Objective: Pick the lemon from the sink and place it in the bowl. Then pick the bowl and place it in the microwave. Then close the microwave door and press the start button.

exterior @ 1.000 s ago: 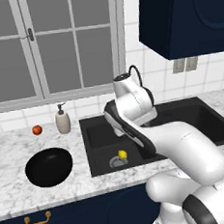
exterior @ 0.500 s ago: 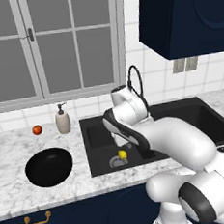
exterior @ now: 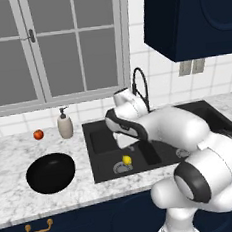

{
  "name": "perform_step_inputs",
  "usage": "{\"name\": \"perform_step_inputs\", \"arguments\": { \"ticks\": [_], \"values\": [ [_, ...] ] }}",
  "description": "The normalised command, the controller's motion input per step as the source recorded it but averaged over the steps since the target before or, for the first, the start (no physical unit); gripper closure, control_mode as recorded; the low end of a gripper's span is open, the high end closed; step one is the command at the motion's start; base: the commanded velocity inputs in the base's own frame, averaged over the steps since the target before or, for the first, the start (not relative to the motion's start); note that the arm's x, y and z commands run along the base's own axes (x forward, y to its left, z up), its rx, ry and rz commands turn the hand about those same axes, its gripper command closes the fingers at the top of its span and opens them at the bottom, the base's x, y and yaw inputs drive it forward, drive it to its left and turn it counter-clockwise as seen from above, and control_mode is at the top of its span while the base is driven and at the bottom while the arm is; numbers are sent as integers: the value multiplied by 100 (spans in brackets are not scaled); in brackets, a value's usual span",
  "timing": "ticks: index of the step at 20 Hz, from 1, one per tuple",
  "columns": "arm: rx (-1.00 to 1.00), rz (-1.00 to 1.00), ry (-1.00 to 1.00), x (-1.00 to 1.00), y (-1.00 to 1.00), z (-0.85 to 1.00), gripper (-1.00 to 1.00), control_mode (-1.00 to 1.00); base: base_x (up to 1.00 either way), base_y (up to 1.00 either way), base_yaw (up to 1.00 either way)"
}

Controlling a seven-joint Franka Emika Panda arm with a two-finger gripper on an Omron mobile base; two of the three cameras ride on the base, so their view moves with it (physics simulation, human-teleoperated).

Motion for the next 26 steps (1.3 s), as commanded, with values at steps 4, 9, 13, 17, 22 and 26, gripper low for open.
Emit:
{"name": "perform_step_inputs", "arguments": {
  "ticks": [4, 9, 13, 17, 22, 26],
  "values": [
    [0, -2, 0, 11, 0, -27, -100, -100, 0, 0, 0],
    [0, -2, 0, 5, 0, -40, -100, -100, 0, 0, 0],
    [-2, -1, -3, 20, 0, -31, -100, -100, 0, 0, 0],
    [-2, 0, -1, 30, 0, -35, -100, -100, 0, 0, 0],
    [-3, 0, 0, 25, 0, -39, -100, -100, 0, 0, 0],
    [0, 0, 0, 14, 0, -30, -100, -100, 0, 0, 0]
  ]
}}
